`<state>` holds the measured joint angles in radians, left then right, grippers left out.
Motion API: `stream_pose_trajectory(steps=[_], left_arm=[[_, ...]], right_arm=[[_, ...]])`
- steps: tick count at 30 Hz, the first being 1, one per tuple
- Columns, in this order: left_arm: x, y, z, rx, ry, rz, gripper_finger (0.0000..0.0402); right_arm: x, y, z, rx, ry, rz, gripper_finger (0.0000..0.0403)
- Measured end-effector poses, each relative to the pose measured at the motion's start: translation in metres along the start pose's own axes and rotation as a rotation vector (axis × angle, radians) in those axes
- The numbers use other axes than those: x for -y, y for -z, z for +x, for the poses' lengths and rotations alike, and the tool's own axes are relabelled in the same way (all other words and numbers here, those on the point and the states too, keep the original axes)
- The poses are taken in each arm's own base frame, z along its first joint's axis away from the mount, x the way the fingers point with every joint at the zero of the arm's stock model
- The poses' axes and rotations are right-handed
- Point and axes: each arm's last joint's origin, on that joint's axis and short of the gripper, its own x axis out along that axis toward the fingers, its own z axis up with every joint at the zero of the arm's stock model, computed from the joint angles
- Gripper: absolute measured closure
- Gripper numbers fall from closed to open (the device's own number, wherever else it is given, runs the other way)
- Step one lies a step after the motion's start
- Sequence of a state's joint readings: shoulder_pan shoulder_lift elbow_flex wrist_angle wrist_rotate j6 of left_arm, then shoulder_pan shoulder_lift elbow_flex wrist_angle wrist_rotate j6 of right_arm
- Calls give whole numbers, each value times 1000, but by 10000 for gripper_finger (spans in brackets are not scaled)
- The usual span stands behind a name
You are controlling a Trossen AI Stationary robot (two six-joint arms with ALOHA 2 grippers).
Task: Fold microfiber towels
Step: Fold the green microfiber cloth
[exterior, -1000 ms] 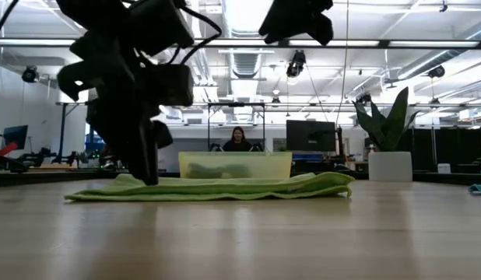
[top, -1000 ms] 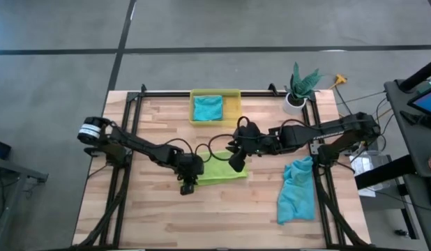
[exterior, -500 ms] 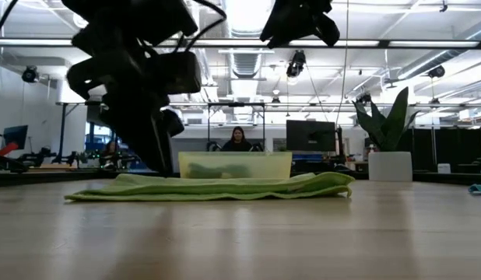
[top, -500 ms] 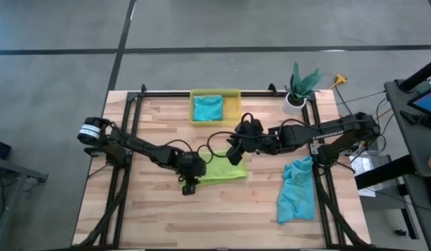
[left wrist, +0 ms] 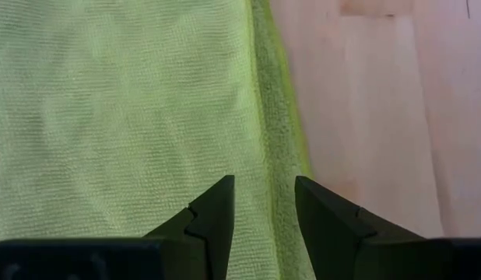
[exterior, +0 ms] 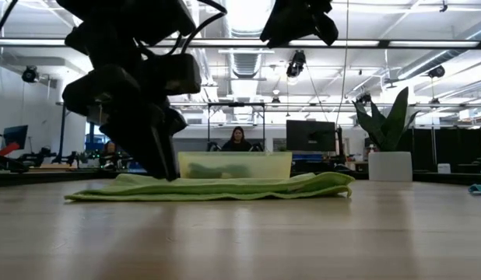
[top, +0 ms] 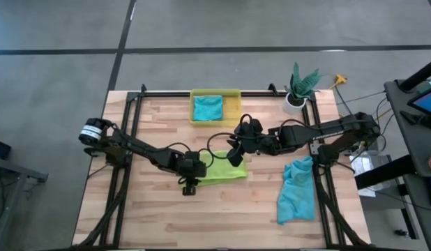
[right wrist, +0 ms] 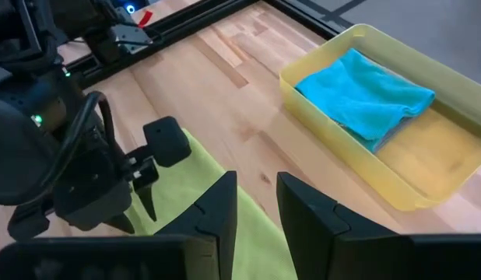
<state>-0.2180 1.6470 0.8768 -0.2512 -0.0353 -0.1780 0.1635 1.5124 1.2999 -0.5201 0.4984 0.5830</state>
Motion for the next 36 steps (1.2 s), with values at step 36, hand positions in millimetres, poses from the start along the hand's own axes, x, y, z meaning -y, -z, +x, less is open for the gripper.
stream_pose_trajectory(steps=[36], left_arm=[[1, 0, 17, -52, 31, -29, 281]], right_arm=[[-1, 1, 0, -3, -4, 17, 314]])
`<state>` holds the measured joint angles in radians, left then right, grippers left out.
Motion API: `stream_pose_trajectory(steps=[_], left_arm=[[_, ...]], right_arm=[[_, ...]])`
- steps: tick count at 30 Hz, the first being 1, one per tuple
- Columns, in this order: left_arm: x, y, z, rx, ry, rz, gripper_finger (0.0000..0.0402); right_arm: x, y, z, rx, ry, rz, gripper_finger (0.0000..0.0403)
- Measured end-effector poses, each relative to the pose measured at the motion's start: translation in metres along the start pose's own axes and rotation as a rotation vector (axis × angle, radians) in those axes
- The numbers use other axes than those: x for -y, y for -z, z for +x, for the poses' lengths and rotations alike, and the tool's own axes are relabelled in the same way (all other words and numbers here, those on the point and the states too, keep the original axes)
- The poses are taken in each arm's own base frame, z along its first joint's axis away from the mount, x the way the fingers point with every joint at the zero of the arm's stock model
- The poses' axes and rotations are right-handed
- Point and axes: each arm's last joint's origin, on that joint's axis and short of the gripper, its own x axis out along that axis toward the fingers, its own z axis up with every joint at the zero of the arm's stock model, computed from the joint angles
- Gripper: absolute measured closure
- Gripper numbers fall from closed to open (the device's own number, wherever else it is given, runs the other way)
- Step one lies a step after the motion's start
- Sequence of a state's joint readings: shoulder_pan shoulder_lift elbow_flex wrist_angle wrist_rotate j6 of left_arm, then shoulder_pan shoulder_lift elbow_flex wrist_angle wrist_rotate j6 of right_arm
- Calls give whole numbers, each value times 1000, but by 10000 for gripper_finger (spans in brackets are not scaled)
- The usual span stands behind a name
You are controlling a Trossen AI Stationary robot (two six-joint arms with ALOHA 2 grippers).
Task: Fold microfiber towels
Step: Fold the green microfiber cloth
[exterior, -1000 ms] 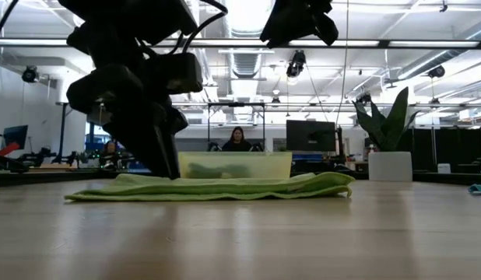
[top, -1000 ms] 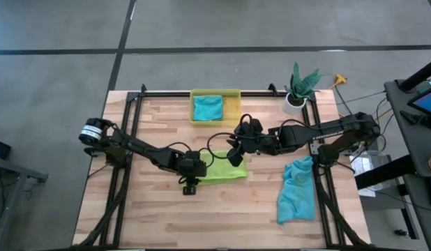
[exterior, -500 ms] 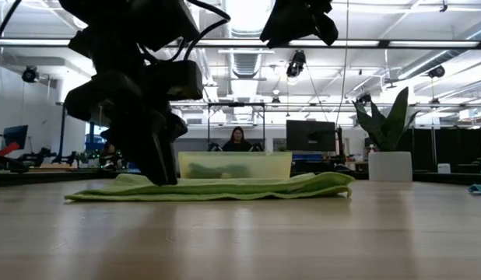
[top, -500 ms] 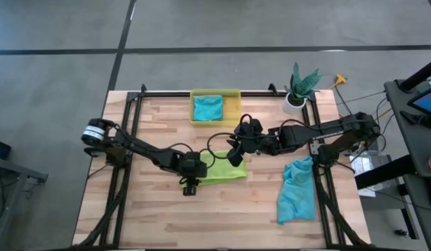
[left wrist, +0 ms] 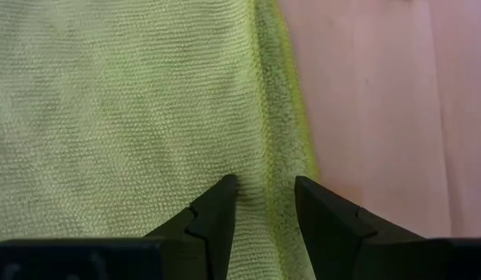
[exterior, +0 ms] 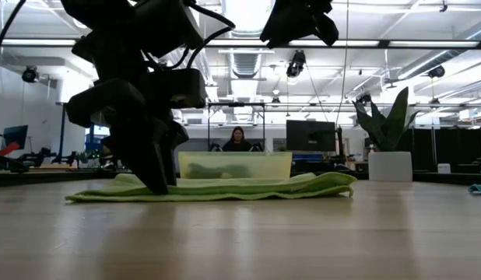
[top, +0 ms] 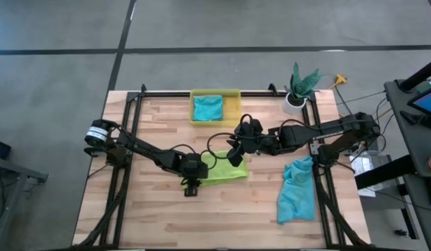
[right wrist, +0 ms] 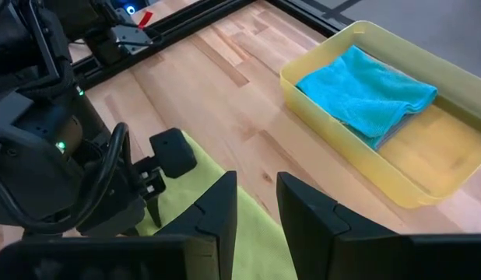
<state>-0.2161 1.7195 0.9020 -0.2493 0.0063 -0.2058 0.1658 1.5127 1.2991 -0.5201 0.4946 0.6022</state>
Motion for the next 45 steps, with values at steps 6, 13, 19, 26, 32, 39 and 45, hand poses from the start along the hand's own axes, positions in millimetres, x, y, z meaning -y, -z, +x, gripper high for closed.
stream_pose_trajectory(steps=[6, 13, 19, 26, 32, 39, 45], left_arm=[[0, 0, 0, 1, -1, -50, 281], [0, -1, 0, -1, -5, -50, 296], [0, 0, 0, -6, 10, -50, 352], [1, -1, -1, -9, 15, -50, 394], [3, -9, -6, -16, 16, -44, 400], [4, -14, -9, -18, 15, -43, 400], [4, -16, -11, -29, 20, -44, 400]], right_arm=[[0, 0, 0, 0, 0, 0, 314], [0, 0, 0, 0, 0, 0, 314], [0, 0, 0, 0, 0, 0, 314], [0, 0, 0, 0, 0, 0, 314], [0, 0, 0, 0, 0, -1, 314], [0, 1, 0, -8, 3, -5, 314], [7, 13, -1, -146, 33, -49, 314]])
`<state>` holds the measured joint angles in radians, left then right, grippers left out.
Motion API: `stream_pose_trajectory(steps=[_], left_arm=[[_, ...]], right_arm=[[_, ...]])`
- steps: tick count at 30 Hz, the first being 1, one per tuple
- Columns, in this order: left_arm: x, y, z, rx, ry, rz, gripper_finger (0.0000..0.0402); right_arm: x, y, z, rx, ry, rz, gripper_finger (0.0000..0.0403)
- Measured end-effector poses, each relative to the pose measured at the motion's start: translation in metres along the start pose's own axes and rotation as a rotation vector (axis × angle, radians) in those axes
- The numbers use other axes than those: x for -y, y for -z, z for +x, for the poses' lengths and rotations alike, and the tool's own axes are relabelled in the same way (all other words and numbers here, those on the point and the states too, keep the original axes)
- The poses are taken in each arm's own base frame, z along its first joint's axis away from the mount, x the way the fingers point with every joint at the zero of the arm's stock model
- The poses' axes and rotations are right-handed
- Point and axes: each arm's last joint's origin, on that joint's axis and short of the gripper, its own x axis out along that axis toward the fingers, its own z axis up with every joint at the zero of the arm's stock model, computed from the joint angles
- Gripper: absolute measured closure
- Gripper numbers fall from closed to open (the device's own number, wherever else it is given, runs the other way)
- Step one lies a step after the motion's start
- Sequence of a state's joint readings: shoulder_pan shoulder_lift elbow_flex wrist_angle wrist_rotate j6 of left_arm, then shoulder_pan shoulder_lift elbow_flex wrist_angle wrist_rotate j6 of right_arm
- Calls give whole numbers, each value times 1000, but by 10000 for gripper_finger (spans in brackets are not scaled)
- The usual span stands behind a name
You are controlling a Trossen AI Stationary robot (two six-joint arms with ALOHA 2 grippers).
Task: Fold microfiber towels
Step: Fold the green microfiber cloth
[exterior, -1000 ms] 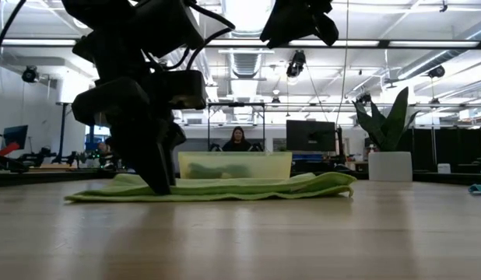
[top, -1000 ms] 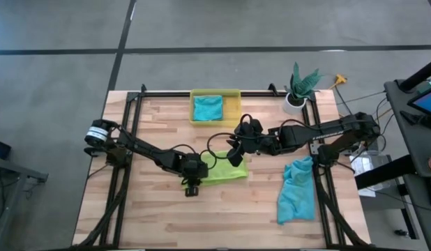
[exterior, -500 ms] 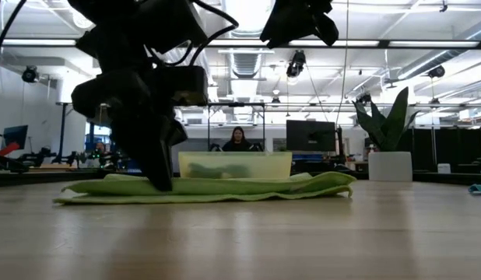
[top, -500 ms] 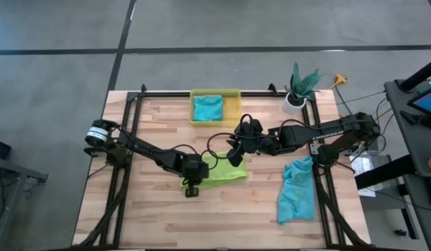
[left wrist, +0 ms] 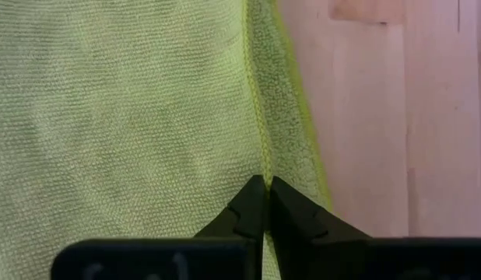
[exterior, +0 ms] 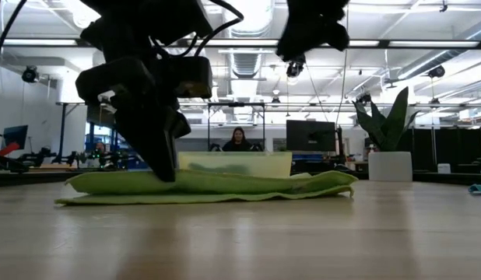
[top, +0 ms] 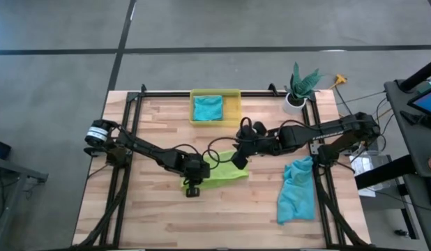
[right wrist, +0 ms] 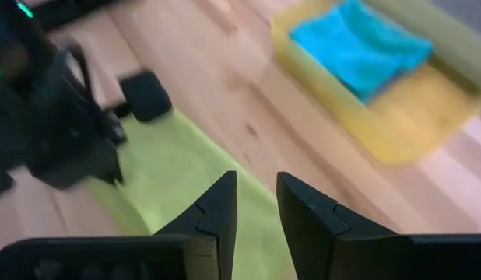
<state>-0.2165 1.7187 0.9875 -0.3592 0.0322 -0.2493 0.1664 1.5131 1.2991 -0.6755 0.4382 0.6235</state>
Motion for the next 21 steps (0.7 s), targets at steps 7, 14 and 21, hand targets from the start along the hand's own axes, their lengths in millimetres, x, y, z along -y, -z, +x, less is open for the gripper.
stream_pose_trajectory(steps=[7, 14, 21], left_arm=[[1, -3, -2, 9, 5, 0, 400], [3, -10, -8, 2, 3, 1, 400], [3, -13, -10, 13, 6, -3, 400]], right_arm=[[4, 8, -1, -66, 45, 15, 314], [2, 21, 3, -91, 52, 24, 314], [5, 58, 18, -184, 81, 40, 314]])
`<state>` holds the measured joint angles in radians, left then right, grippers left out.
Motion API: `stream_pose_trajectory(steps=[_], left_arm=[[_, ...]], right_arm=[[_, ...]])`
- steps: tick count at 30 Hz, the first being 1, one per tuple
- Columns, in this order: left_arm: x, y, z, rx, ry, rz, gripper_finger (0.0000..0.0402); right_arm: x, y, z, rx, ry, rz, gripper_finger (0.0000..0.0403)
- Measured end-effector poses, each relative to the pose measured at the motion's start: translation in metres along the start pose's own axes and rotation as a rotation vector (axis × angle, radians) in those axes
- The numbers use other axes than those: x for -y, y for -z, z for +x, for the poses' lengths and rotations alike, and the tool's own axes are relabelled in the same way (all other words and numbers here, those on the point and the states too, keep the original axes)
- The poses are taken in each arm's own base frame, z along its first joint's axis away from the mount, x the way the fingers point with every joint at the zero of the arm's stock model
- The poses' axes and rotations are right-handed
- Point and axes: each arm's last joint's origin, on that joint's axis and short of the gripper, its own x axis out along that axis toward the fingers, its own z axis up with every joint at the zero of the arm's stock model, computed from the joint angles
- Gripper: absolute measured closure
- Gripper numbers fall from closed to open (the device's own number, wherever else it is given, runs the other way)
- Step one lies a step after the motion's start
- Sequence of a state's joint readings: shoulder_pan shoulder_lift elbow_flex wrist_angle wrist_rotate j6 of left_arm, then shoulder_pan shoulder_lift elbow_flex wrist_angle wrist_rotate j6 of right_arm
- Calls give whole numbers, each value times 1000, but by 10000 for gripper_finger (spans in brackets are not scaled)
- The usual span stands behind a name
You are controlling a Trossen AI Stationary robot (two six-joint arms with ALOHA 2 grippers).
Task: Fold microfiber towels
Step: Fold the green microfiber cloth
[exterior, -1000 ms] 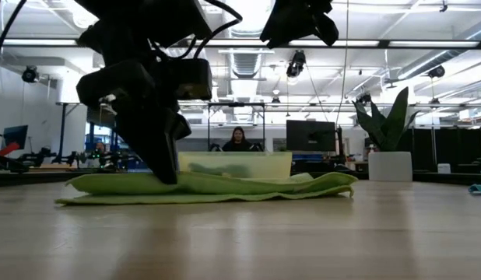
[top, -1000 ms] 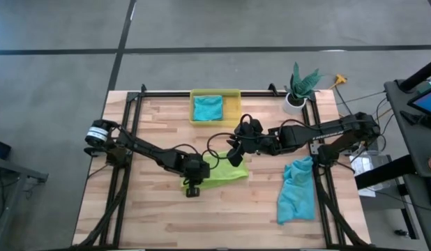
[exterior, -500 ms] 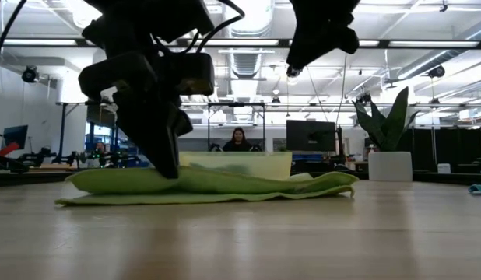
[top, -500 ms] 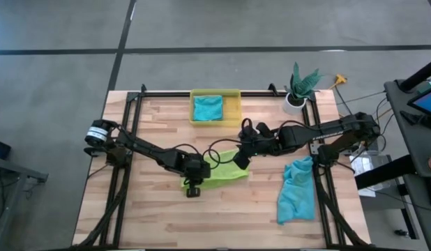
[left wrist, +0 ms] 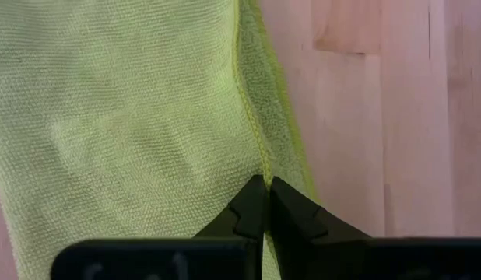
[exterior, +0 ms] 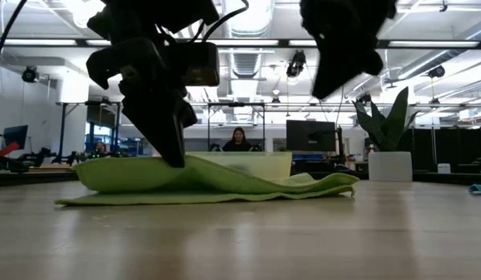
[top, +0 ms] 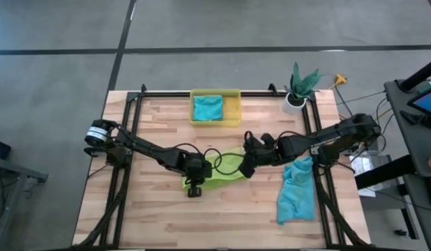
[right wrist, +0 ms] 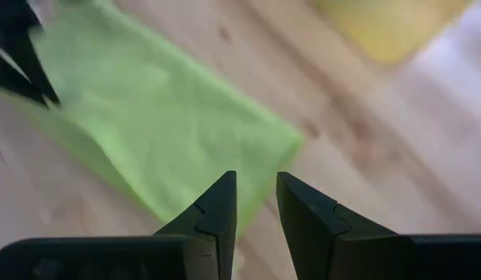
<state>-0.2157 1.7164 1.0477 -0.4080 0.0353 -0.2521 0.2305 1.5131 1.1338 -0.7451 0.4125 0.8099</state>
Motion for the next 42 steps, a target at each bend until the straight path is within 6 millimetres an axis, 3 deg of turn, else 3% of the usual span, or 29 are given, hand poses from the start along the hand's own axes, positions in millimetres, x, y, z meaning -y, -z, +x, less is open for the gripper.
stream_pose_trajectory(steps=[7, 15, 42], left_arm=[[0, 0, 0, -5, 11, -3, 400], [0, 0, 0, -7, 16, -3, 400], [0, 1, 0, -10, 21, -7, 400]], right_arm=[[4, 38, 18, -152, -21, 70, 314], [2, 60, 24, -189, -39, 145, 314], [-7, 62, 25, -165, -122, 181, 314]])
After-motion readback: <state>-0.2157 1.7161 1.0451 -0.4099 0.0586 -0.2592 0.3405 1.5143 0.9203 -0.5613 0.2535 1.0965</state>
